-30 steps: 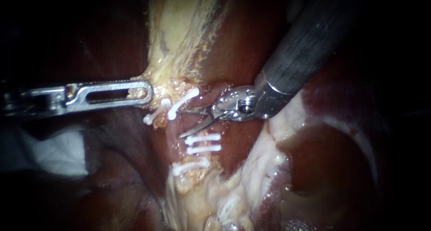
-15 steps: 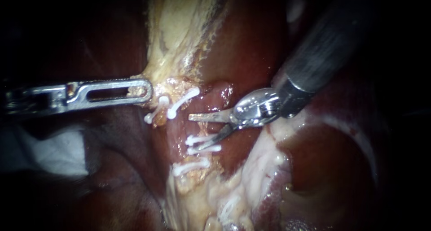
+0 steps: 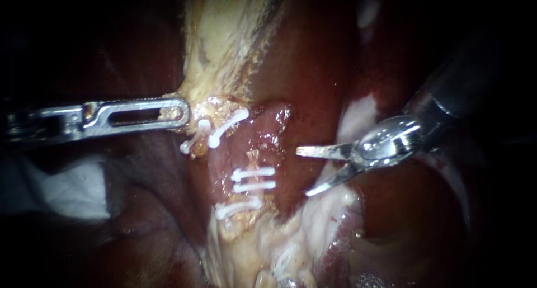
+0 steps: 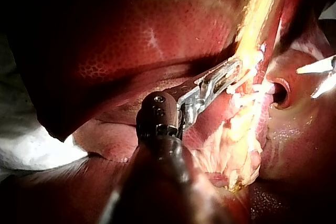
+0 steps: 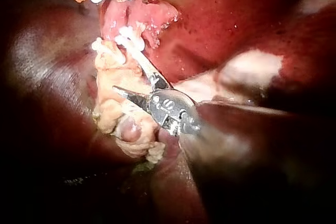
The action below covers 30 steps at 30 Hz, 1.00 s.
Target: Go back from the cut right tube
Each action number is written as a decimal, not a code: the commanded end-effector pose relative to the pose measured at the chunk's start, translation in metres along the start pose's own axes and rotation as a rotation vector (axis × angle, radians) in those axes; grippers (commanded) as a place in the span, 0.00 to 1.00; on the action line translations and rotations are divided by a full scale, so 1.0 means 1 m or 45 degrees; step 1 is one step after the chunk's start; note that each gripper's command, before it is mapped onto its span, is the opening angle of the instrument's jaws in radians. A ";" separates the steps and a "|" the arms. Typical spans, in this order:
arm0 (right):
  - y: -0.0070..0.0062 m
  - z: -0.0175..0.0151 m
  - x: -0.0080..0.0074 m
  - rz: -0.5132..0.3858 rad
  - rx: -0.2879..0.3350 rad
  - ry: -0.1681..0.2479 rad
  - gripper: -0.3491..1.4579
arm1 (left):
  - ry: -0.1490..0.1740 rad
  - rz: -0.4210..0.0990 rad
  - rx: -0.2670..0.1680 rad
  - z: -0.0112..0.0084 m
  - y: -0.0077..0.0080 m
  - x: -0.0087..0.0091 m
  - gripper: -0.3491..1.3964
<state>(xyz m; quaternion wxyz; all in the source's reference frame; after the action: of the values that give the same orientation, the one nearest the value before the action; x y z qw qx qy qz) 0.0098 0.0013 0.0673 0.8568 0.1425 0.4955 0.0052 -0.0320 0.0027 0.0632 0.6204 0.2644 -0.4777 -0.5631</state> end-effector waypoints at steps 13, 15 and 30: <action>0.0002 -0.0034 0.0018 0.008 -0.040 0.017 0.98 | -0.025 -0.002 0.006 0.0020 0.0011 -0.0008 0.00; 0.0001 -0.0034 0.0018 0.008 -0.040 0.017 0.98 | -0.020 -0.001 0.014 0.0030 0.0016 -0.0009 0.00; 0.0000 -0.0034 0.0019 0.009 -0.037 0.018 0.98 | -0.001 0.012 0.050 0.0079 0.0022 0.0003 0.00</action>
<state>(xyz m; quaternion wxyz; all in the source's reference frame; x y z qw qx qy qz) 0.0078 0.0025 0.0641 0.8552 0.1316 0.5011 0.0163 -0.0381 0.0046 0.0684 0.6174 0.2740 -0.4905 -0.5507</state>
